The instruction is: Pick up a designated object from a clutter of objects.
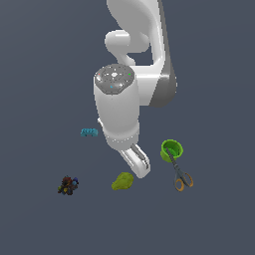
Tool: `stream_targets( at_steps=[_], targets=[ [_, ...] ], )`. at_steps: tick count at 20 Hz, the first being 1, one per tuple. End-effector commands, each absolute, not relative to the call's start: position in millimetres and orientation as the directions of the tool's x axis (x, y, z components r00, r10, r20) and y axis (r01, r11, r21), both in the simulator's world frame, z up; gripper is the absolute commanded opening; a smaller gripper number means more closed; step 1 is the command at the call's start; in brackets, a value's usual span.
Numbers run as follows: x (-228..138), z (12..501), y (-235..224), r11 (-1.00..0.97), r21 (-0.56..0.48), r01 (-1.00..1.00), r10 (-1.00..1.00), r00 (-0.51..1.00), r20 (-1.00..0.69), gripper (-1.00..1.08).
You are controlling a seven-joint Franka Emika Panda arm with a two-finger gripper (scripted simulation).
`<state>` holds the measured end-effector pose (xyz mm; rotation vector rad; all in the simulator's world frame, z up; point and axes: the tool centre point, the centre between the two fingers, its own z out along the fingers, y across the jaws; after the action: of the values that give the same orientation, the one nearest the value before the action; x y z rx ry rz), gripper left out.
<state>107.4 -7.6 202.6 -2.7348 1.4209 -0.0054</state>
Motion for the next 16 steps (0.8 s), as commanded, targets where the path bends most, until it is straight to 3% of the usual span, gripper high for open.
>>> stream_targets(
  at_steps=[1,16],
  targets=[
    [112,190,-9,-0.515,-0.048,-0.856,-0.856,0.516,-0.027,1.0],
    [132,117,-19,-0.156,-0.009,-0.988,-0.988,0.157,-0.014,1.0]
  ],
)
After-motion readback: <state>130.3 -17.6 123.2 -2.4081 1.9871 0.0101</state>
